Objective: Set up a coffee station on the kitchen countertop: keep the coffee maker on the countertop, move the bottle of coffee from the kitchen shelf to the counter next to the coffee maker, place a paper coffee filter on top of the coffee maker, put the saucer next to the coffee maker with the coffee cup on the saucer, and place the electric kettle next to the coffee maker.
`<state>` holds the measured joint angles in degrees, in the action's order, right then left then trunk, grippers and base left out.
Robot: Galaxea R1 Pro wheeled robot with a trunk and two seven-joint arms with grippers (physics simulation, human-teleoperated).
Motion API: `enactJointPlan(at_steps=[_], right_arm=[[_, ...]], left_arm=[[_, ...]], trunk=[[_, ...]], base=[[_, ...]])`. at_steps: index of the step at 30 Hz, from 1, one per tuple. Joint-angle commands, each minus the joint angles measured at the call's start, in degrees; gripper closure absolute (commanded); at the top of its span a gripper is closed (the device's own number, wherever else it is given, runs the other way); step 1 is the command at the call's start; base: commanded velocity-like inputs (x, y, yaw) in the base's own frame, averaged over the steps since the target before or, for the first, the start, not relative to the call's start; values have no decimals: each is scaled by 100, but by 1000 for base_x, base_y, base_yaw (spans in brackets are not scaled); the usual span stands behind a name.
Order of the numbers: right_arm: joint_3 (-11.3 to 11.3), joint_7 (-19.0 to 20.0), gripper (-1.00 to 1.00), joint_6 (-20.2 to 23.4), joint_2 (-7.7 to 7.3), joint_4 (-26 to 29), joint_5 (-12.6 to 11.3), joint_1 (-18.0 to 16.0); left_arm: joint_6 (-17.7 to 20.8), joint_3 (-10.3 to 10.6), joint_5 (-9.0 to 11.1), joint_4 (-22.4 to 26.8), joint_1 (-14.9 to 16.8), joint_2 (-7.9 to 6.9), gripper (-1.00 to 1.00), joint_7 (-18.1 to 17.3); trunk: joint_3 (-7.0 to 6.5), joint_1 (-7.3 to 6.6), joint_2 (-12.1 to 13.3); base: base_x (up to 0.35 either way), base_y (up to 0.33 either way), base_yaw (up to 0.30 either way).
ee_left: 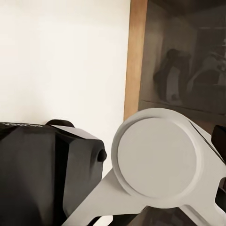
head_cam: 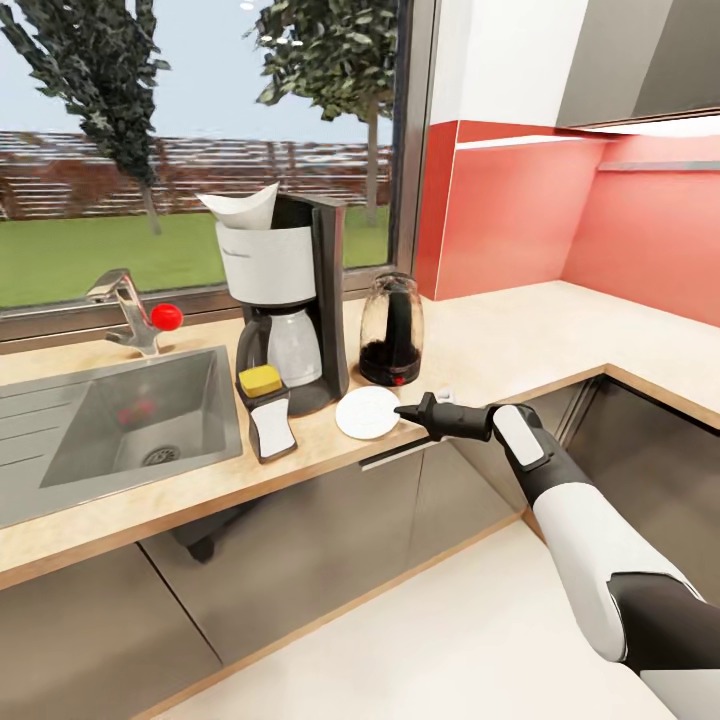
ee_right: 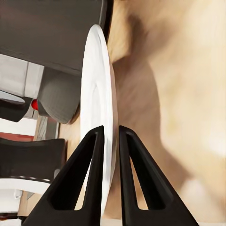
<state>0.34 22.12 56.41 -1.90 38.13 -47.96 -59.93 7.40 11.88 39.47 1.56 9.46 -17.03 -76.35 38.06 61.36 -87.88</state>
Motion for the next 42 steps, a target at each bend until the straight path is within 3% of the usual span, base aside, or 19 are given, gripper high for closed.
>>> enactJointPlan(at_steps=[1,9,10,28,35,38,42], right_arm=[[10,12,100,-8,-3,-104,155,-1],[10,12,100,-9,-3,-104,155,-1],[10,12,-100,-9,-3,-104,155,-1],[-6,12,-100,-7,-12,-97,147,-1],[-2,55,-100,0,-89,-87,142,18],[4,139,-100,1,-202,-74,135,59],[16,980,-100,-8,-489,-77,188,147]], left_arm=[[60,47,52,2,3,-2,-100,-20],[60,48,52,2,3,-2,-100,-20],[60,47,52,2,3,-2,-100,-20],[60,51,52,2,3,-2,-100,-21],[60,52,52,2,3,-2,-100,-20],[60,52,52,2,3,-2,-100,-20],[60,52,52,2,3,-2,-100,-20]], trunk=[[6,0,-2],[6,0,-2],[6,0,-2],[6,0,-2],[6,0,-2],[6,0,-2],[6,0,-2]], base=[[0,0,0],[0,0,0],[0,0,0],[-71,-59,0],[-50,-41,0],[-9,-7,0],[-3,-2,0]])
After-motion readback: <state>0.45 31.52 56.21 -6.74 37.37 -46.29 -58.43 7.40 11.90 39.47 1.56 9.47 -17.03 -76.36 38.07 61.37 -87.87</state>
